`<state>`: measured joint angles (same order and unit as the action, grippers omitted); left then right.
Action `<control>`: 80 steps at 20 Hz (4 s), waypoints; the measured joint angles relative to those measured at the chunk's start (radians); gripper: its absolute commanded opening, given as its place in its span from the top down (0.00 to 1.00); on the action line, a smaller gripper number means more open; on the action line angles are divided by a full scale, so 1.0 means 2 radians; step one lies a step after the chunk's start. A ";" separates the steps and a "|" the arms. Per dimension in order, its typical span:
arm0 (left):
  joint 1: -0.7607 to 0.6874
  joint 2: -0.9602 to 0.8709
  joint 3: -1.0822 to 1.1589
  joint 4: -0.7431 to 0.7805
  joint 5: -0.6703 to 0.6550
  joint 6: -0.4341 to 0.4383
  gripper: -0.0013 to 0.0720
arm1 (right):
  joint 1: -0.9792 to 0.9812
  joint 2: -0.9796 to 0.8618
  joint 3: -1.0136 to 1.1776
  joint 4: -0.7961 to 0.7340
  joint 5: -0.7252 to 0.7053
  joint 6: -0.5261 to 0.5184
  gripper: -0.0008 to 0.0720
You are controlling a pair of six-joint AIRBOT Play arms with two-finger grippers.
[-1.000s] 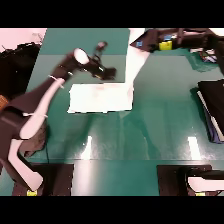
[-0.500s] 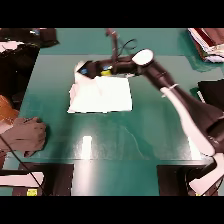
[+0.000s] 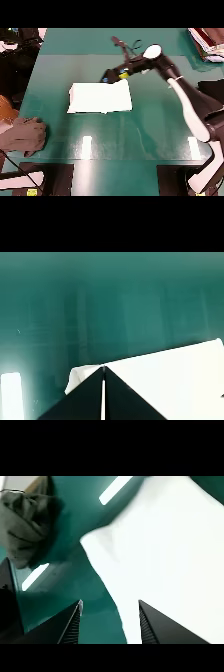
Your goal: Fold the shirts.
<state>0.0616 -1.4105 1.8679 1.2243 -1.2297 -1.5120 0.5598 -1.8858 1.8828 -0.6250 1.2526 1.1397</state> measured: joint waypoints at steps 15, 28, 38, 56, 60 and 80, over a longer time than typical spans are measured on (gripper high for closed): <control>0.001 0.001 0.000 -0.005 -0.006 0.001 0.95 | -0.096 0.040 -0.286 0.064 -0.116 0.055 0.24; -0.096 0.001 0.000 -0.004 0.002 0.001 0.95 | -0.107 -0.002 -0.129 0.100 -0.094 0.041 0.97; -0.196 0.001 0.000 -0.002 0.034 0.001 0.95 | -0.408 0.156 -0.117 -0.011 -0.088 0.067 0.97; -0.220 0.001 0.000 -0.006 0.057 0.000 0.95 | -0.616 0.274 -0.117 -0.112 -0.095 0.090 0.97; -0.220 0.001 0.000 -0.006 0.056 0.001 0.95 | -0.618 0.308 -0.117 -0.204 -0.058 0.106 0.97; -0.220 0.001 0.000 -0.004 0.042 0.026 0.95 | -0.733 0.452 -0.393 -0.390 0.011 0.185 0.17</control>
<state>-0.3794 -1.4086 1.8679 1.2167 -1.1454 -1.4601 -0.9066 -0.9810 1.0962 -1.4044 1.2739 1.5089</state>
